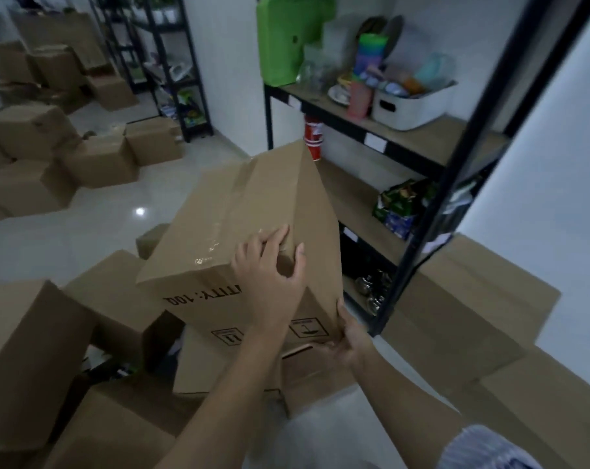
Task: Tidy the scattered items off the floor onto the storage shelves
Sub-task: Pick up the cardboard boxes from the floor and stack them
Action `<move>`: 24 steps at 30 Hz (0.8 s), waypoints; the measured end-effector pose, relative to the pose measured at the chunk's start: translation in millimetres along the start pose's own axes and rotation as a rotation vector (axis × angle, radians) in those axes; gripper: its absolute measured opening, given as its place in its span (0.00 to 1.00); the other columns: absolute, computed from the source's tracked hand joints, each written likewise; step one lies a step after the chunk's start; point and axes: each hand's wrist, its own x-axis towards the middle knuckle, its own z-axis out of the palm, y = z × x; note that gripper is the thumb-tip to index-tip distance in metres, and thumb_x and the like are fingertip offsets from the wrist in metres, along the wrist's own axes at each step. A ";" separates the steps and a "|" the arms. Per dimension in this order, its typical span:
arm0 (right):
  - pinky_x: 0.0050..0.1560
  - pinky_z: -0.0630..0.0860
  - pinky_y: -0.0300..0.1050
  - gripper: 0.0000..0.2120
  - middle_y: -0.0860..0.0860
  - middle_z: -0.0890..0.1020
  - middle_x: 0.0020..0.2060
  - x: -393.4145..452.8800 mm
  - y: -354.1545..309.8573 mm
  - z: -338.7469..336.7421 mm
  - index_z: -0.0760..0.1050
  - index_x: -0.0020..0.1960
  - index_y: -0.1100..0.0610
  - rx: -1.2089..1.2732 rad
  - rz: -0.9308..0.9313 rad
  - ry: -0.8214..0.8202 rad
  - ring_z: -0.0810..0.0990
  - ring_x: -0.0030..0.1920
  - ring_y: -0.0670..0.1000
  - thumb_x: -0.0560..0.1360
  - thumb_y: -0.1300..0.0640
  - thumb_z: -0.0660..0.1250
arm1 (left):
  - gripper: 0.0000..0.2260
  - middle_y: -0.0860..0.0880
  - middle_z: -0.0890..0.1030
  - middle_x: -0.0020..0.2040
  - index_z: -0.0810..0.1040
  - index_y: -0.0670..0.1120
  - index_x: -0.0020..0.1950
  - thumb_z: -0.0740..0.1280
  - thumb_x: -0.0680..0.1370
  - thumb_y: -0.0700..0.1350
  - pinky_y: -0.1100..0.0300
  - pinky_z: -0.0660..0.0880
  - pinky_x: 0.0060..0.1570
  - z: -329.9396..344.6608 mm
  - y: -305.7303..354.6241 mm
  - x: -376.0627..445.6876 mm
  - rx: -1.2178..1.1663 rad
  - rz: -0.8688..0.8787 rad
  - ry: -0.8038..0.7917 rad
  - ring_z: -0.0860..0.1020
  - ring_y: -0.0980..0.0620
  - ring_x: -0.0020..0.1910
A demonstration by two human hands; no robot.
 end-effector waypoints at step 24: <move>0.52 0.77 0.67 0.28 0.64 0.83 0.54 -174.5 -7.7 -261.4 0.73 0.67 0.63 0.490 -0.268 0.259 0.79 0.58 0.65 0.76 0.43 0.66 | 0.16 0.52 0.80 0.51 0.82 0.47 0.59 0.73 0.73 0.51 0.48 0.71 0.56 39.1 252.1 -141.1 -0.578 0.448 -0.413 0.76 0.48 0.54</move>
